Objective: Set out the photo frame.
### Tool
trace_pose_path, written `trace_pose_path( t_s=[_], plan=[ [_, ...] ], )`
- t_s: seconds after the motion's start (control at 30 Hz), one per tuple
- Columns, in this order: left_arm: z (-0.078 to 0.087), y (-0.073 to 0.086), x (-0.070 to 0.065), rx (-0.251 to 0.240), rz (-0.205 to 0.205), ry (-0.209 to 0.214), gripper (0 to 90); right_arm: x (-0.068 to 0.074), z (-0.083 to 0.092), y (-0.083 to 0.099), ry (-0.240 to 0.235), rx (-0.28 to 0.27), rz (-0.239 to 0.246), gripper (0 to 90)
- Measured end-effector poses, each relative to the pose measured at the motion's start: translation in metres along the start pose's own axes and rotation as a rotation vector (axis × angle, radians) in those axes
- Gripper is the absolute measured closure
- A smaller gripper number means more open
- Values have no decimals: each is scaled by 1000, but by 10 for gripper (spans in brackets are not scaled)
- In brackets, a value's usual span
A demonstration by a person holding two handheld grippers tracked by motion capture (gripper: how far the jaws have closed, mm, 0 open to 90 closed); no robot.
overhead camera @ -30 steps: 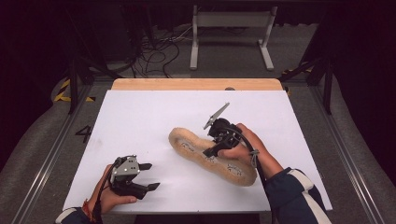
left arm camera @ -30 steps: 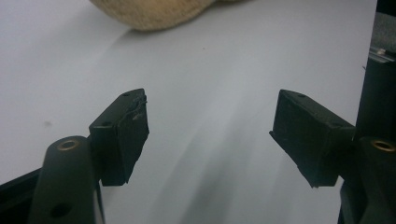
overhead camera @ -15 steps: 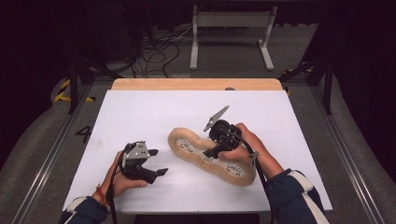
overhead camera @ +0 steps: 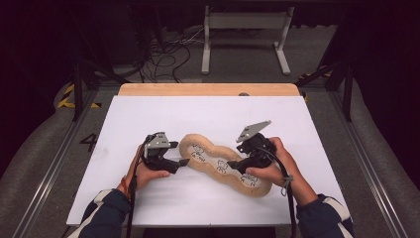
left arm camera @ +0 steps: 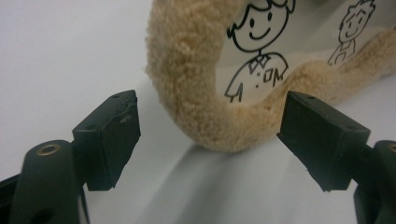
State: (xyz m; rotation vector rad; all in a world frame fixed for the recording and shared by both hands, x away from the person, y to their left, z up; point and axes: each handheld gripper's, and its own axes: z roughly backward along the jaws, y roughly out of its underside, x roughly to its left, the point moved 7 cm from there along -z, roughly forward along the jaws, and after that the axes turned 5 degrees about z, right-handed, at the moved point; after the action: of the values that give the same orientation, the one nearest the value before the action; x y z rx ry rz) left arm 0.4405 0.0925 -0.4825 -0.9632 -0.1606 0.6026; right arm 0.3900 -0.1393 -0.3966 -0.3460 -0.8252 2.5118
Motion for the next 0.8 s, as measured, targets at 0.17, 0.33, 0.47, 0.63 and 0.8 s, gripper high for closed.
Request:
trace_pose_path(
  t_s=[0.17, 0.33, 0.47, 0.63, 0.8],
  plan=[
    [-9, -4, 0, 22, 13, 2, 242, 1, 15, 25, 59, -121, -69, 266],
    [-16, -7, -2, 27, 5, 8, 235, 4, 26, 54, 145, -200, -102, 279],
    [-18, -10, -1, 19, 4, 10, 236, 3, 29, 77, 200, -235, -147, 305],
    [-19, -13, 0, 1, 11, 23, 313, 8, 34, 100, 192, -276, -196, 355],
    [-18, -13, 1, 6, -26, 18, 393, 13, 31, 111, 203, -295, -210, 449]
  ],
)
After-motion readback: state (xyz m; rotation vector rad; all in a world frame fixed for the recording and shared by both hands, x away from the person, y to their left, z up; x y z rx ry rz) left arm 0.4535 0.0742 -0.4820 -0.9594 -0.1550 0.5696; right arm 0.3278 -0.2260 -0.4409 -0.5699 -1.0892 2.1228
